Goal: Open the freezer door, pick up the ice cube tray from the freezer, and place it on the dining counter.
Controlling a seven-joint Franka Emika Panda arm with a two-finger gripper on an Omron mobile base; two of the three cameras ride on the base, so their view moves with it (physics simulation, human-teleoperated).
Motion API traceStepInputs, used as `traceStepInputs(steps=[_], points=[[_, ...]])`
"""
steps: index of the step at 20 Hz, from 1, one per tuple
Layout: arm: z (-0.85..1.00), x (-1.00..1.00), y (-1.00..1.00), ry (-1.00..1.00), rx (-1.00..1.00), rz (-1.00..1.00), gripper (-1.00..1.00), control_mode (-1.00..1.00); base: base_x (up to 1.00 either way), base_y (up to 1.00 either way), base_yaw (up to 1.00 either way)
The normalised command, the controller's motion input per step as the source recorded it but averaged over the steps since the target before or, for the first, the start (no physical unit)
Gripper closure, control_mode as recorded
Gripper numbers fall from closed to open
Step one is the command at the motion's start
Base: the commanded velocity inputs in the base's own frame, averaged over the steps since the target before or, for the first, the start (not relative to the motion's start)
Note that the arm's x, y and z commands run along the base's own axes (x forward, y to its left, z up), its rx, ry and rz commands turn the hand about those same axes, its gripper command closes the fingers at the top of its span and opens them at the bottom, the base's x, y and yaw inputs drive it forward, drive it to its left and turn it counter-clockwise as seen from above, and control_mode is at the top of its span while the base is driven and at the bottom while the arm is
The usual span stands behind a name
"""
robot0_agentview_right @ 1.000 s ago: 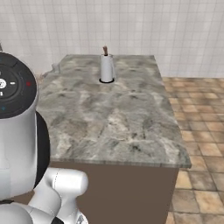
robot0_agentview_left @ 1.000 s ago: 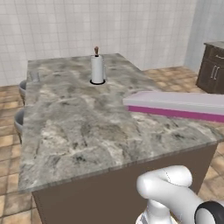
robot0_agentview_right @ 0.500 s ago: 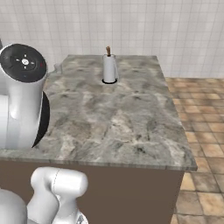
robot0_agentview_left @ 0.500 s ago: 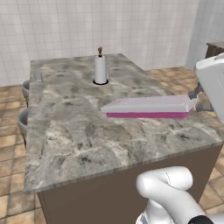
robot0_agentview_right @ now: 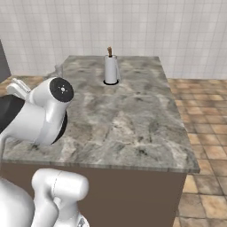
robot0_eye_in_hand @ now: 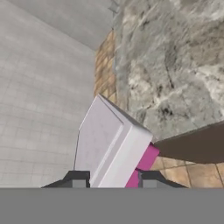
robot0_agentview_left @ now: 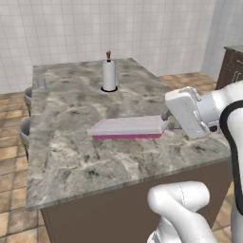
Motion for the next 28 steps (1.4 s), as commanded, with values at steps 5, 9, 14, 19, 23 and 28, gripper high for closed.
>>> traceStepInputs(steps=[5, 9, 14, 19, 23, 28], points=[[-0.59, 1.0, 0.83, 0.0, -0.02, 0.03, 1.0, -1.0, 0.0, 0.0, 0.0], [-0.46, 0.99, 0.76, 0.0, -0.09, 0.0, 1.0, -1.0, 0.0, 0.0, 0.0], [-0.27, 0.84, 0.17, 0.0, -0.11, 0.0, 1.0, -1.0, 0.0, 0.0, 0.0], [-0.4, 0.45, 0.05, 0.0, -0.11, 0.0, 1.0, -1.0, 0.0, 0.0, 0.0], [-0.65, 0.25, 0.18, 0.0, -0.14, 0.0, 1.0, -1.0, 0.0, 0.0, 0.0], [-0.54, 0.19, 0.29, 0.0, -0.11, 0.04, 1.0, -1.0, 0.0, 0.0, 0.0]])
